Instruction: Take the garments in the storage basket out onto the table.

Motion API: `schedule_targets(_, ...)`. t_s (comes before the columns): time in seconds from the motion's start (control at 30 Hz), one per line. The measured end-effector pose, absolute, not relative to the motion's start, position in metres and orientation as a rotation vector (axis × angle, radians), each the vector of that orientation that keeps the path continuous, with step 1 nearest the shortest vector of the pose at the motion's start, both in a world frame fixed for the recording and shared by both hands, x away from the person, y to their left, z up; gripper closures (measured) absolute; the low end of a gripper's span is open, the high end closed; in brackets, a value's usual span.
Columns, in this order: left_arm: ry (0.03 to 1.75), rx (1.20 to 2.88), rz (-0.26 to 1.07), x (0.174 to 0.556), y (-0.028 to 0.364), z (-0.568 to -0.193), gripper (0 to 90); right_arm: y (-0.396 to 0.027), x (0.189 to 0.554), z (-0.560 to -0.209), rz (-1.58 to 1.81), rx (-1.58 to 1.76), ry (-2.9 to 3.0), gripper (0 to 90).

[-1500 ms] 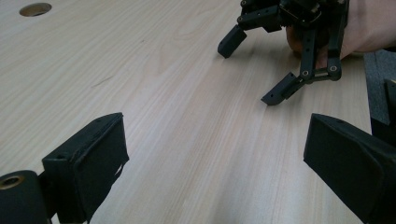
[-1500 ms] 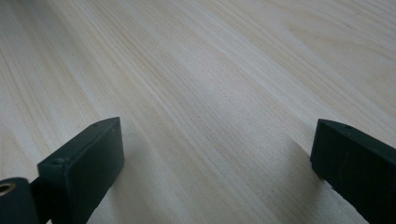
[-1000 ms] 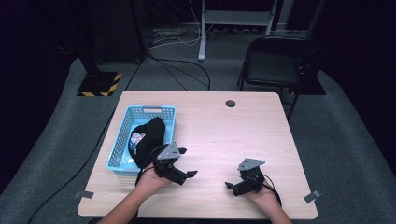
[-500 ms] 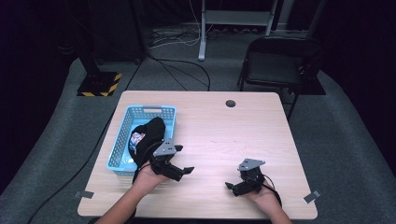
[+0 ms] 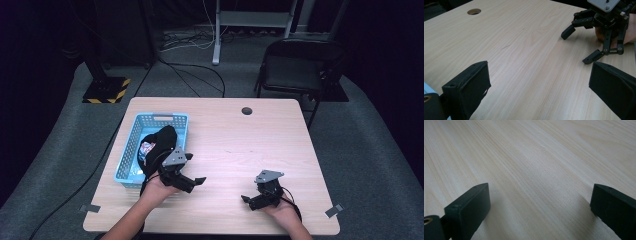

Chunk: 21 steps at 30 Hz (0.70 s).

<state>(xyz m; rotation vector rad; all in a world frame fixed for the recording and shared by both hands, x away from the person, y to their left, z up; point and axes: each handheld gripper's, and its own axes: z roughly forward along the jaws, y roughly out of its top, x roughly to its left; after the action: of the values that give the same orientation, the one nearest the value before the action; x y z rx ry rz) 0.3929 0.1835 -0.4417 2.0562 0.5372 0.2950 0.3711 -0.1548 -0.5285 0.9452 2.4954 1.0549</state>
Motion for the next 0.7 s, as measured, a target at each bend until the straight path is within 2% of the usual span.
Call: schedule_targets(0.7,0.604,2.035,0.306,0.399,0.197,-0.438,1.7,-0.155,0.371,-0.529,1.055,0.945,2.496,2.0)
